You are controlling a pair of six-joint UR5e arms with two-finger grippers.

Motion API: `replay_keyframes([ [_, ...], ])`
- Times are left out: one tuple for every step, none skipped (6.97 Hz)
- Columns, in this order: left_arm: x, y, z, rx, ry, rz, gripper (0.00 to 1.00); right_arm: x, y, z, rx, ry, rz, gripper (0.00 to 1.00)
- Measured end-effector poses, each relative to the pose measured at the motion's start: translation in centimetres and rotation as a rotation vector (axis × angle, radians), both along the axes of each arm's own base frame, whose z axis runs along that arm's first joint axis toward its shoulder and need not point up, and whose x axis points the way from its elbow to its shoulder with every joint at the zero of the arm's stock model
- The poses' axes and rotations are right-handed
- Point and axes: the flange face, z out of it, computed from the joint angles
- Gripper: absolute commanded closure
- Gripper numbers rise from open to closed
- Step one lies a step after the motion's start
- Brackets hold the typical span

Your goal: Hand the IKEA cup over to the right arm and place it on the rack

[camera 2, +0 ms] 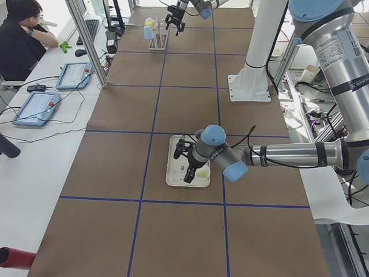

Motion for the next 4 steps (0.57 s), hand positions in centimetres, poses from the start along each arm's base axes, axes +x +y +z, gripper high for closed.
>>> replay_keyframes([
  [0.0, 0.3, 1.1, -0.002, 0.010, -0.004, 0.00, -0.6, 0.3, 0.0, -0.005, -0.002, -0.008, 0.01],
  [0.3, 0.5, 1.6, -0.011, 0.018, 0.001, 0.00, -0.8, 0.4, 0.2, -0.009, -0.001, -0.011, 0.01],
  [0.8, 0.8, 2.0, -0.018, 0.022, 0.017, 0.00, -0.9, 0.4, 0.4, -0.012, 0.002, -0.012, 0.01],
  [1.4, 1.0, 2.3, -0.024, 0.021, 0.036, 0.00, -0.9, 0.4, 0.5, -0.013, 0.003, -0.011, 0.01],
])
